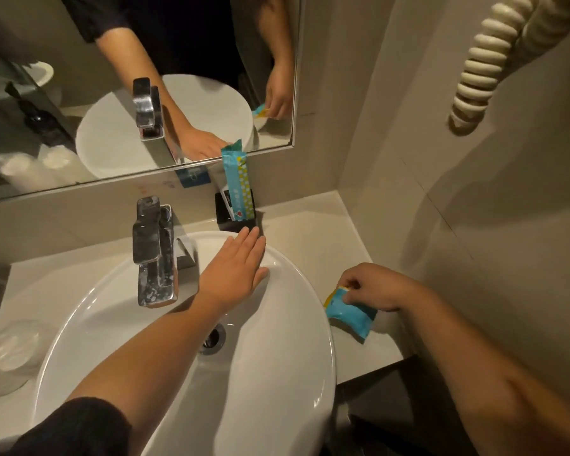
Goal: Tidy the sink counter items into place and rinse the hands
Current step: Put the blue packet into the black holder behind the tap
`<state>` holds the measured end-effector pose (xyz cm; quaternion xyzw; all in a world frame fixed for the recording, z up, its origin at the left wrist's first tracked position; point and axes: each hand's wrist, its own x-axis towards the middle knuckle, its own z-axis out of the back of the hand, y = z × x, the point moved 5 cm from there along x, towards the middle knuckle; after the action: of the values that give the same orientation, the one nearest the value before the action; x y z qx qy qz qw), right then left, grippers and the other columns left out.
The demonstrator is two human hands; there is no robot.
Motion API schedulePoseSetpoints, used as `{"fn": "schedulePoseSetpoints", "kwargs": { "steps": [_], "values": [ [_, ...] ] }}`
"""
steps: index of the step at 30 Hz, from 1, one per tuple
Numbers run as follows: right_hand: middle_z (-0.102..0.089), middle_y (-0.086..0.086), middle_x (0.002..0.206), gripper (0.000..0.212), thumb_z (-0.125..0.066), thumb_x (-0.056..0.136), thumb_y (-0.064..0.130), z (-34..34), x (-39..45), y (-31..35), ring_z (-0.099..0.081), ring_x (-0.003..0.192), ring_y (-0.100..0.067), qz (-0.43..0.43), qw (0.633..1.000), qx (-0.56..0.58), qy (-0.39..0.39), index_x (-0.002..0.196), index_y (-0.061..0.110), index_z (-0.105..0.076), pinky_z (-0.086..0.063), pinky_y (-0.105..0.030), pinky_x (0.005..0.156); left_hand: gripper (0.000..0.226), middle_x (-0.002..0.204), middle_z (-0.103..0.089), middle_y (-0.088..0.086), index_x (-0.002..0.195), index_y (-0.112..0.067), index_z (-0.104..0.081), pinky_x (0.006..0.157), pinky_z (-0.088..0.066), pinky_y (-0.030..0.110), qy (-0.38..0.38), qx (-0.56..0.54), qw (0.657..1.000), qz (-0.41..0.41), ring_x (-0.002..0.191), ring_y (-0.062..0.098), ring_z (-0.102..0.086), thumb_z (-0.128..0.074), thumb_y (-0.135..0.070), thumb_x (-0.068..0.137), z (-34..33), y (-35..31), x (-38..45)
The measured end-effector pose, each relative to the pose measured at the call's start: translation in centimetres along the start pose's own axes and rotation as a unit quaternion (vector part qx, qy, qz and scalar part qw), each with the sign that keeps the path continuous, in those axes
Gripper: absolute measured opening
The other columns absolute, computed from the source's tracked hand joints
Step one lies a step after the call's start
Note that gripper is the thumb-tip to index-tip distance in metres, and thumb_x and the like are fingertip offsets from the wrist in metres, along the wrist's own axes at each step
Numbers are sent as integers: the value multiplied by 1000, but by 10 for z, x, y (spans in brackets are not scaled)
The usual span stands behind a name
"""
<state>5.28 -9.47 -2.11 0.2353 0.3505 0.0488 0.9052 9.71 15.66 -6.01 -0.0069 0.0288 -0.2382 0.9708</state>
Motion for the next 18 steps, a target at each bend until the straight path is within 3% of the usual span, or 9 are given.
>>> {"fn": "schedulePoseSetpoints", "kwargs": {
  "steps": [2, 4, 8, 13, 18],
  "values": [
    [-67, 5, 83, 8, -67, 84, 20, 26, 4, 11, -62, 78, -13, 29, 993, 94, -65, 89, 26, -67, -49, -25, 69, 67, 158, -18, 11, 150, -10, -21, 118, -15, 44, 4, 4, 1000, 2, 146, 28, -12, -15, -52, 99, 0, 1, 0],
    [-66, 4, 77, 13, -68, 83, 12, 48, 12, 31, -60, 73, -10, 68, 973, 189, -112, 82, 24, -69, -49, -25, 72, 66, 157, -23, 11, 149, -9, -25, 117, -22, 46, 1, 4, 1000, 5, 145, 29, -17, -18, -51, 99, 0, 3, 1],
    [-69, 1, 82, 17, -66, 85, 3, 75, 42, 82, -61, 75, -9, 131, 917, 337, -165, 87, 20, -69, -50, -23, 76, 63, 153, -32, 11, 146, -10, -34, 114, -27, 46, -7, 13, 1000, -2, 142, 29, -27, -23, -51, 99, 0, 4, 1],
    [-69, 3, 83, 18, -63, 88, 5, 84, 93, 127, -62, 74, -6, 157, 876, 411, -196, 88, 22, -69, -49, -21, 75, 60, 145, -45, 13, 138, -8, -47, 108, -37, 45, -44, 11, 999, -13, 136, 29, -39, -36, -50, 95, -2, 6, 1],
    [-70, 5, 86, 18, -62, 88, 4, 75, 129, 145, -64, 70, 2, 167, 856, 449, -194, 98, 17, -69, -47, -16, 68, 58, 143, -48, 13, 136, -9, -51, 109, -36, 42, -94, 26, 995, -24, 134, 27, -42, -38, -48, 95, -7, 7, -1]
  ]
}}
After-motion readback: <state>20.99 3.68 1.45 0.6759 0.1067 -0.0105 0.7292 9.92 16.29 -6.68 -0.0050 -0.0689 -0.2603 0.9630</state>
